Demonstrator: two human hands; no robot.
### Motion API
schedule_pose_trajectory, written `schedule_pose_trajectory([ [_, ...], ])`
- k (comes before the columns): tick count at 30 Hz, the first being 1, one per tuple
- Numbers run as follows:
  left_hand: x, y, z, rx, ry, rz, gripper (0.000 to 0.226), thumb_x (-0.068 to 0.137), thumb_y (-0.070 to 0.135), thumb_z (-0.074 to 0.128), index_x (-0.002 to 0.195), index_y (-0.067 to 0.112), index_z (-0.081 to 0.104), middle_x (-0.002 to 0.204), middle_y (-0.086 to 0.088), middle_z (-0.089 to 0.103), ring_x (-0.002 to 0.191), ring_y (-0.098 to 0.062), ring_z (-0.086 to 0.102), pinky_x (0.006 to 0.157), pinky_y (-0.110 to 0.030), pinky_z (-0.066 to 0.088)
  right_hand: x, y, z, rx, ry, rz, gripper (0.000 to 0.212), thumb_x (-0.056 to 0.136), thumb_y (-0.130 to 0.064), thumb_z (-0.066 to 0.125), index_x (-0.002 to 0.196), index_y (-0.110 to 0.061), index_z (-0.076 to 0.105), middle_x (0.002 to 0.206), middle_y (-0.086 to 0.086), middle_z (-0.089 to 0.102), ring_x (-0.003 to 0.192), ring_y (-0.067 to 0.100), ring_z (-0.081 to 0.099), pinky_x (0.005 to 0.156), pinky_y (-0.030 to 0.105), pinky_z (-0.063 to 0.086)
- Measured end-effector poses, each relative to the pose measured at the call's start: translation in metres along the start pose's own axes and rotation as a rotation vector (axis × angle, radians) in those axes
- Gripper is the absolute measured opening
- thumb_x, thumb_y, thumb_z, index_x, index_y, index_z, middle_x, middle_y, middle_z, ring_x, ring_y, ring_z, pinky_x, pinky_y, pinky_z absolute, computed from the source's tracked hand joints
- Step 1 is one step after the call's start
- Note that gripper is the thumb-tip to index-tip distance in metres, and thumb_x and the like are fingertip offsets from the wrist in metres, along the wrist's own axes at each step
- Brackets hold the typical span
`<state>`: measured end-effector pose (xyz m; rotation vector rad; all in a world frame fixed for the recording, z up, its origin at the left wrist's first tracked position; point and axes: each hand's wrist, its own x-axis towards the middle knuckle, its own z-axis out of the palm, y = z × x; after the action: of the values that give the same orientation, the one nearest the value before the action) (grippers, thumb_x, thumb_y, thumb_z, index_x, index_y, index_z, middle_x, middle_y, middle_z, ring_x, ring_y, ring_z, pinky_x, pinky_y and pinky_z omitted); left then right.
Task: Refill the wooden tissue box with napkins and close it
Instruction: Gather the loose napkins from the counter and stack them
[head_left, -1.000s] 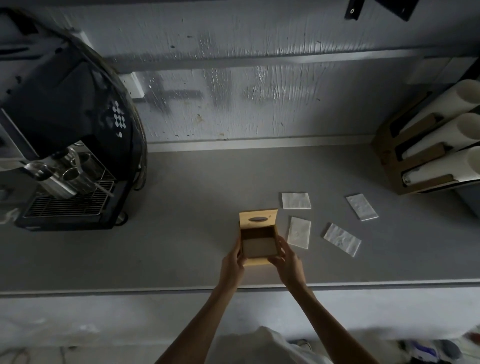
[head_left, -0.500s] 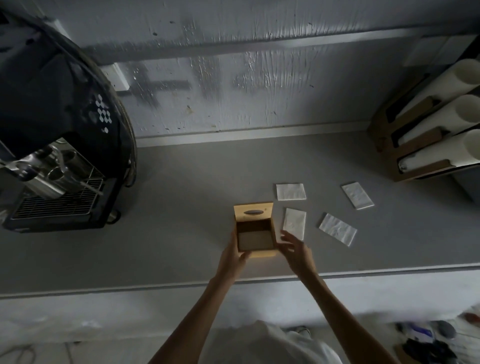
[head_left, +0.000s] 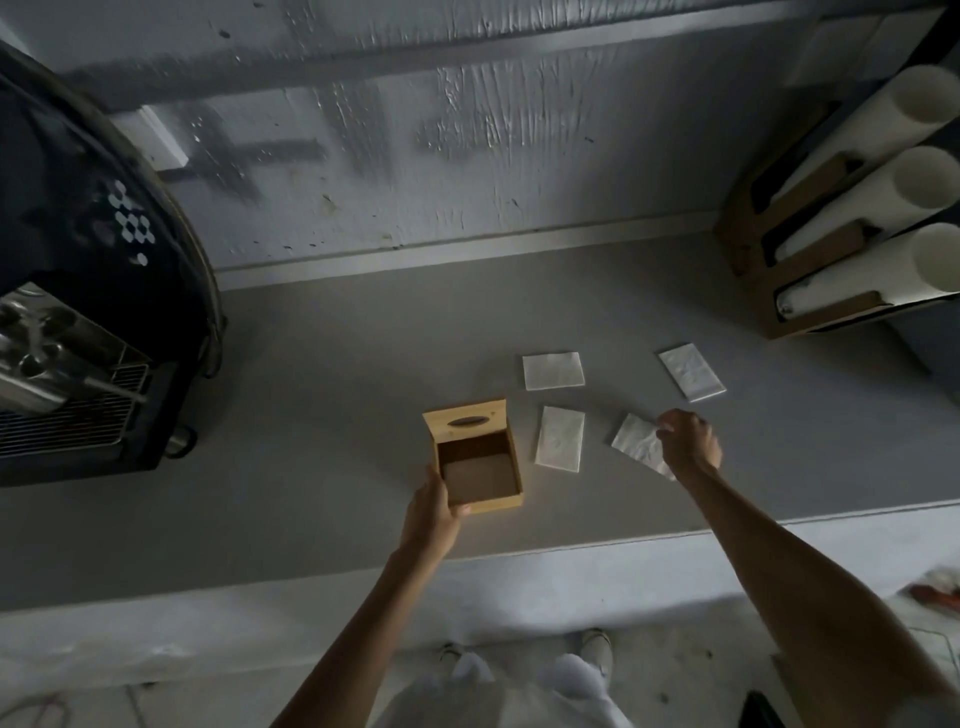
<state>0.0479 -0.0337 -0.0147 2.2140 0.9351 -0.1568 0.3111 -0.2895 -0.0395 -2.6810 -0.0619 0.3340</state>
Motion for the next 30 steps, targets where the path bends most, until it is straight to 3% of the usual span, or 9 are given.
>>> schedule_pose_trajectory([
  [5,0.000,0.003,-0.006,-0.004,0.007,-0.025,0.060,0.075,0.022,0.075,0.127,0.012,0.045,0.116,-0.011,0.064,0.105,-0.030,0.062,0.083,-0.038,0.054,0.009,0.007,0.010,-0.164,0.001,-0.032,0.021,0.082,-0.019,0.068,0.102,-0.014,0.067,0.108,0.014,0.066,0.103,0.035,0.060,0.082,0.038,0.048],
  [11,-0.005,0.004,-0.006,-0.010,0.032,-0.033,0.062,0.075,0.025,0.076,0.128,0.016,0.046,0.117,-0.009,0.066,0.107,-0.030,0.062,0.086,-0.040,0.054,0.016,0.007,0.007,-0.172,-0.061,0.003,0.019,0.080,-0.020,0.068,0.099,-0.017,0.070,0.112,0.015,0.065,0.107,0.036,0.057,0.088,0.039,0.047],
  [16,-0.010,0.008,-0.009,0.045,0.052,-0.024,0.065,0.079,0.030,0.072,0.136,0.018,0.042,0.122,-0.005,0.064,0.111,-0.029,0.060,0.087,-0.037,0.049,0.008,0.011,-0.005,0.075,-0.095,0.097,0.019,0.079,-0.022,0.071,0.099,-0.020,0.069,0.107,0.016,0.070,0.102,0.038,0.063,0.080,0.037,0.048],
  [19,-0.012,0.005,-0.009,0.046,0.048,-0.024,0.069,0.080,0.035,0.070,0.139,0.019,0.038,0.124,-0.005,0.063,0.111,-0.027,0.060,0.089,-0.040,0.050,-0.004,0.001,-0.002,0.372,-0.081,0.193,0.032,0.074,-0.022,0.075,0.105,-0.015,0.072,0.105,0.015,0.072,0.101,0.036,0.065,0.087,0.040,0.051],
  [23,-0.009,0.006,-0.008,0.015,0.047,-0.005,0.066,0.081,0.028,0.070,0.138,0.015,0.040,0.119,-0.007,0.065,0.110,-0.029,0.061,0.089,-0.040,0.050,-0.025,-0.031,0.035,0.704,-0.154,0.314,0.039,0.066,-0.026,0.079,0.101,-0.010,0.074,0.082,0.008,0.073,0.071,0.023,0.069,0.076,0.045,0.060],
  [25,-0.009,0.007,-0.008,0.021,0.042,0.002,0.064,0.082,0.025,0.069,0.138,0.012,0.039,0.120,-0.010,0.064,0.111,-0.030,0.059,0.089,-0.040,0.049,-0.035,-0.053,0.053,0.735,-0.162,0.339,0.033,0.070,-0.023,0.079,0.100,-0.009,0.075,0.081,0.008,0.072,0.067,0.020,0.066,0.074,0.042,0.060],
  [30,-0.010,0.006,-0.008,0.070,0.017,-0.028,0.071,0.084,0.030,0.067,0.143,0.012,0.031,0.126,-0.013,0.059,0.115,-0.031,0.056,0.093,-0.040,0.046,-0.057,-0.077,0.080,0.710,-0.104,0.401,0.026,0.078,-0.022,0.074,0.102,-0.010,0.073,0.096,0.013,0.073,0.080,0.028,0.069,0.075,0.046,0.060],
])
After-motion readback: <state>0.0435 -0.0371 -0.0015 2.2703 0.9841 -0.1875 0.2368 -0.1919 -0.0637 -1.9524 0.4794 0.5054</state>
